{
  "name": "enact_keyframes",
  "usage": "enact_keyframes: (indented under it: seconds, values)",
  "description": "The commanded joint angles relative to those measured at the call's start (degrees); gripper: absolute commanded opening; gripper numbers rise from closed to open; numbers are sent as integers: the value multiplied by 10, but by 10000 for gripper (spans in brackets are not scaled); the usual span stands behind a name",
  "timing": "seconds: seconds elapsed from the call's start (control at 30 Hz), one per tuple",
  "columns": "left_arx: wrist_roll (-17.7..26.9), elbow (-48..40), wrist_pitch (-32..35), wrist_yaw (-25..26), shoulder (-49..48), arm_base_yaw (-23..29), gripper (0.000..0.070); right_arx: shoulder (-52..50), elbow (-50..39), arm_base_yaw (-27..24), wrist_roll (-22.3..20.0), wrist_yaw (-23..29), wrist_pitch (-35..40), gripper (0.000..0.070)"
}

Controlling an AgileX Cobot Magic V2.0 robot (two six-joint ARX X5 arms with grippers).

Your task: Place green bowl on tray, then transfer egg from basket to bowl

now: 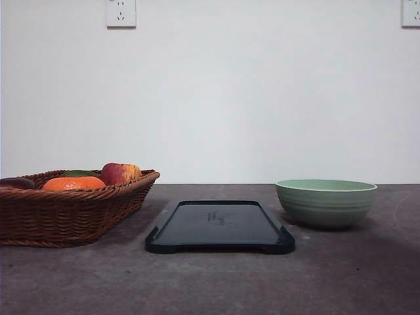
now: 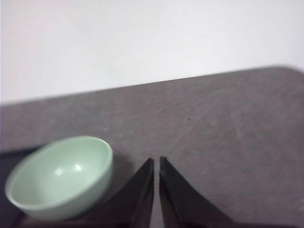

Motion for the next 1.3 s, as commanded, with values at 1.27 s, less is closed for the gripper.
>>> enact_keyframes:
  seconds: [1.27]
  values:
    - [161,466,-184,130,349,0,0,355,383,2,-79,-286,-97,6]
